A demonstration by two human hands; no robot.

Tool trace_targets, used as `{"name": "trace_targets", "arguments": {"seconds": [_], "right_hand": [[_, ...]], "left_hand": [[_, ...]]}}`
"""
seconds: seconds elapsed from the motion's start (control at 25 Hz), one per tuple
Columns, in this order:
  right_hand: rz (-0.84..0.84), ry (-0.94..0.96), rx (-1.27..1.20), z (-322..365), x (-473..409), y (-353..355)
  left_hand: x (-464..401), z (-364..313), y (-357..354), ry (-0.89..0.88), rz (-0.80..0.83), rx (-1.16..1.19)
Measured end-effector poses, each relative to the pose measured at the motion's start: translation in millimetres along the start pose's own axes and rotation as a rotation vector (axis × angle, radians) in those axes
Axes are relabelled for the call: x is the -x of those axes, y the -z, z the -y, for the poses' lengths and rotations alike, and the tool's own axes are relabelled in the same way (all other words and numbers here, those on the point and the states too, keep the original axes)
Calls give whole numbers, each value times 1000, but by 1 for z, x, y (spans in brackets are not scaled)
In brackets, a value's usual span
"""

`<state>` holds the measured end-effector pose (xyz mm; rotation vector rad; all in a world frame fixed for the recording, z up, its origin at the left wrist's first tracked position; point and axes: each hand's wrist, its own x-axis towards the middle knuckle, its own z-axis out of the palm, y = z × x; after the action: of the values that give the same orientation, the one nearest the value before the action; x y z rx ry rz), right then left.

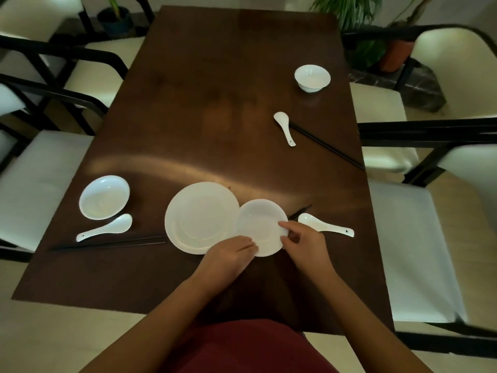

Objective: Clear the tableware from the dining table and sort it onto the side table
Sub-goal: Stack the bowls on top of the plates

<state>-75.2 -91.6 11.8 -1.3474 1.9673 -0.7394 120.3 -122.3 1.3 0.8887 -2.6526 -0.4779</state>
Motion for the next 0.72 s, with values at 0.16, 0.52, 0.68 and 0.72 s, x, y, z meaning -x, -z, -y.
{"name": "trace_targets", "arguments": {"seconds": [0.16,0.52,0.68,0.72], "right_hand": [[116,69,38,38,-30,-35],[207,-21,19,76,-66,-93],[219,-6,76,77,-70,-95],[225,-13,88,76,-70,-95]], "left_hand": [[20,34,27,113,-3,-59],[39,84,49,290,87,-104],[40,92,52,271,43,-89],[41,92,50,280,42,-63]]}}
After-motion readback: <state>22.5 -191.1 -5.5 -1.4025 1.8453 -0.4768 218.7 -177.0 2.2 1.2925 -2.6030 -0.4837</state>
